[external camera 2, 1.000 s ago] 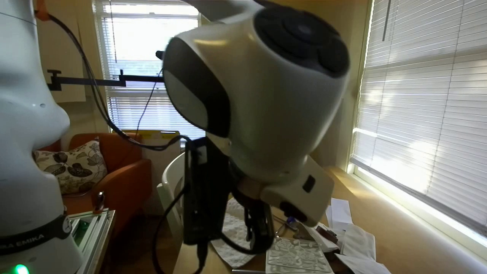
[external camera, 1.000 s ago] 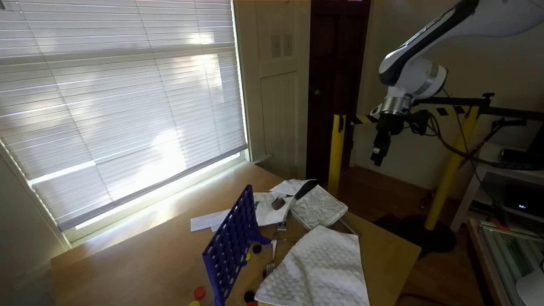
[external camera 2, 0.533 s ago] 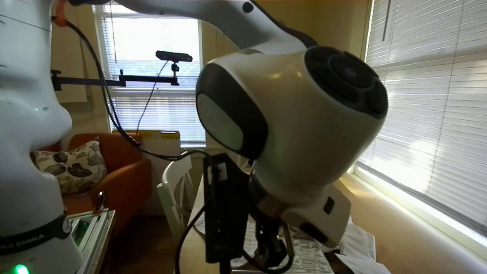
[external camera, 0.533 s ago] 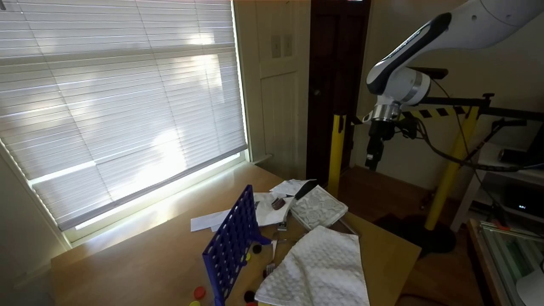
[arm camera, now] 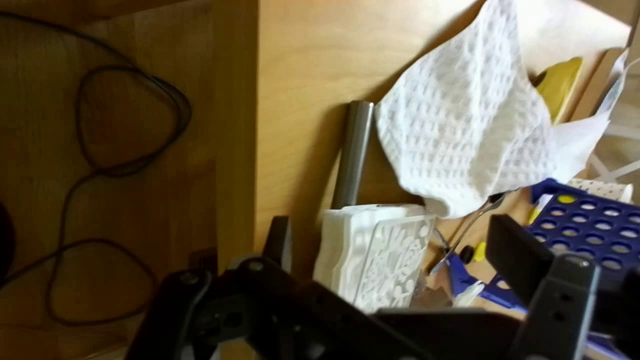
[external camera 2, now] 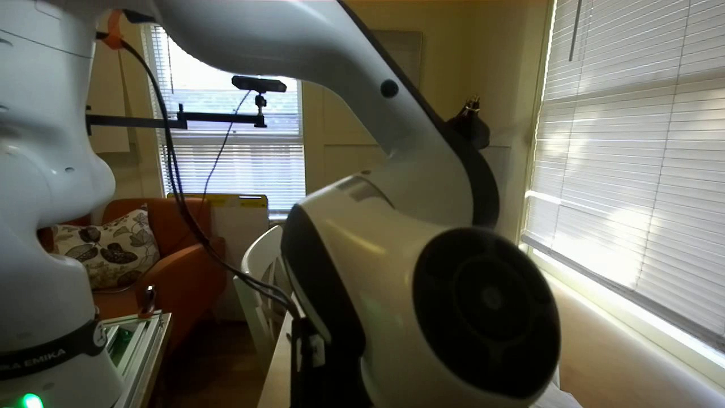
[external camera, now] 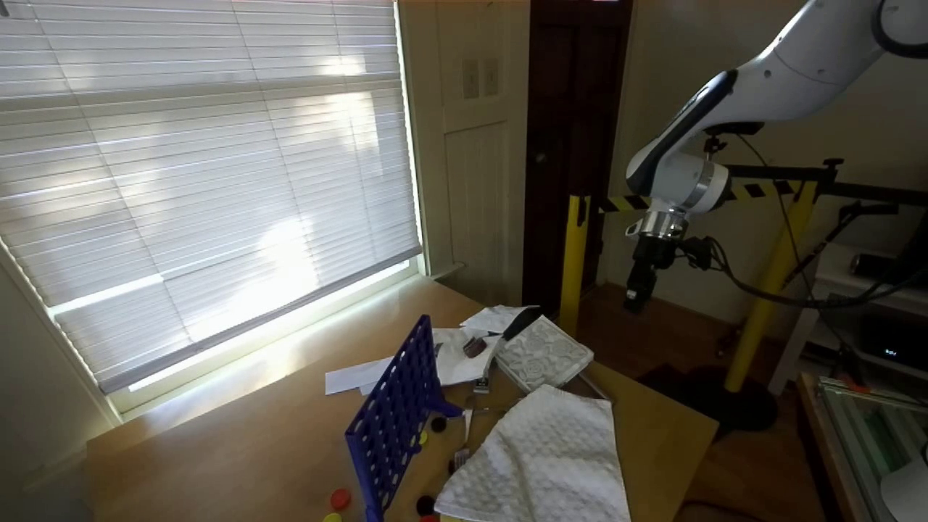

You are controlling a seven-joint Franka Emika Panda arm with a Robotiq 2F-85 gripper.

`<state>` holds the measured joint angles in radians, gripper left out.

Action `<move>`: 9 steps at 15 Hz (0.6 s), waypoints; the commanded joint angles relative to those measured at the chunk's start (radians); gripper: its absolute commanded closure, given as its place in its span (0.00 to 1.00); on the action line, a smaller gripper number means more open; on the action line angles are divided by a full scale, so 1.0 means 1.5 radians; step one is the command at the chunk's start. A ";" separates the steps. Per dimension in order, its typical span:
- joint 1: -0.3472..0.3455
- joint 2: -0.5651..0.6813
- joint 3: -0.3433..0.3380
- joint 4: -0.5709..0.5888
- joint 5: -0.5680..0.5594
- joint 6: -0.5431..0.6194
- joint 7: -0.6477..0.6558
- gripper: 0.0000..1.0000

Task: Lay the book on its spine

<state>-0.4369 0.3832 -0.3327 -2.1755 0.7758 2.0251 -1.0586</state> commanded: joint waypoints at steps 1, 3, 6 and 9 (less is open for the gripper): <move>-0.025 0.058 0.038 0.013 0.109 0.086 -0.009 0.00; -0.029 0.087 0.053 0.034 0.131 0.084 -0.007 0.00; -0.034 0.119 0.068 0.082 0.111 0.033 0.003 0.00; -0.034 0.152 0.070 0.126 0.122 0.053 0.022 0.00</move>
<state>-0.4669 0.5460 -0.2380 -2.0770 0.9342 2.1067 -1.0568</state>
